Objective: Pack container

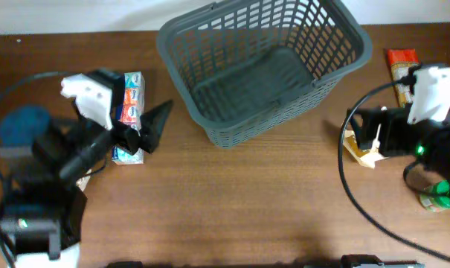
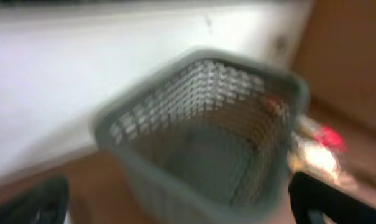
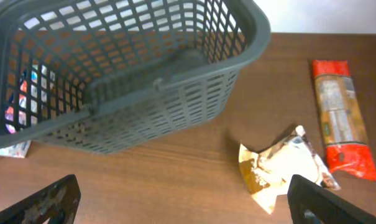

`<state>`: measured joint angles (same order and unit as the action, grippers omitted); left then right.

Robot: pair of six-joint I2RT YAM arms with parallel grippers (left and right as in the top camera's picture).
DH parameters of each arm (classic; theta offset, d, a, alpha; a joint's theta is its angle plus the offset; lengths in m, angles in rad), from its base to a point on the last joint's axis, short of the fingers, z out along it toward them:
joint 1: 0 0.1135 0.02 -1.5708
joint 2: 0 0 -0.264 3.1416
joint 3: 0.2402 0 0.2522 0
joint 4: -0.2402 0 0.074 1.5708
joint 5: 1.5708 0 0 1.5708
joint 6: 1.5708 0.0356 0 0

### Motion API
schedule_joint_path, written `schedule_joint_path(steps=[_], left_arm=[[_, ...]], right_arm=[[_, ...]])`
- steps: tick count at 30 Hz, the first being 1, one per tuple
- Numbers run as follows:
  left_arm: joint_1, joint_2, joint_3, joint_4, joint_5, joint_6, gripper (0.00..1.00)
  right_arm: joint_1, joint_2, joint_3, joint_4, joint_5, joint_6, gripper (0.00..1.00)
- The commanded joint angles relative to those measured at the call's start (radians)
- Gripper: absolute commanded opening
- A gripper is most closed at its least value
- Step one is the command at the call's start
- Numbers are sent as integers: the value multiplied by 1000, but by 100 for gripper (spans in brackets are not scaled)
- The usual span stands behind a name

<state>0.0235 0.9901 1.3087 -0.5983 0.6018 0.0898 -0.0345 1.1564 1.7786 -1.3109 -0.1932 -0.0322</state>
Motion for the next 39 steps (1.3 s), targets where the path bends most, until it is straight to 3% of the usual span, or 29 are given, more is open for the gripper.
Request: schedule_joint_path(steps=[1, 5, 9, 13, 17, 23, 31, 34, 39], left_arm=[[-175, 201, 315, -299, -45, 217, 99], [-494, 436, 618, -597, -393, 230, 99], [-689, 530, 658, -596, -382, 240, 99], [-721, 549, 658, -639, -407, 201, 99], [-720, 547, 658, -759, -547, 116, 99], [-721, 548, 657, -845, -544, 82, 99], [-721, 549, 657, -835, -235, 77, 99], [-721, 553, 657, -831, -227, 8, 99], [-721, 555, 657, -844, -227, -1, 99]], right_arm=[[8, 76, 143, -5, -21, -62, 99], [8, 106, 205, -2, -69, -65, 99], [8, 120, 204, -10, -64, -66, 99], [8, 157, 204, 82, -19, -121, 99], [7, 220, 204, 197, 39, -121, 99], [7, 325, 204, 470, 23, -117, 99], [7, 397, 204, 523, -113, -38, 99], [7, 439, 204, 522, -136, -29, 99], [7, 512, 204, 523, -238, -30, 99]])
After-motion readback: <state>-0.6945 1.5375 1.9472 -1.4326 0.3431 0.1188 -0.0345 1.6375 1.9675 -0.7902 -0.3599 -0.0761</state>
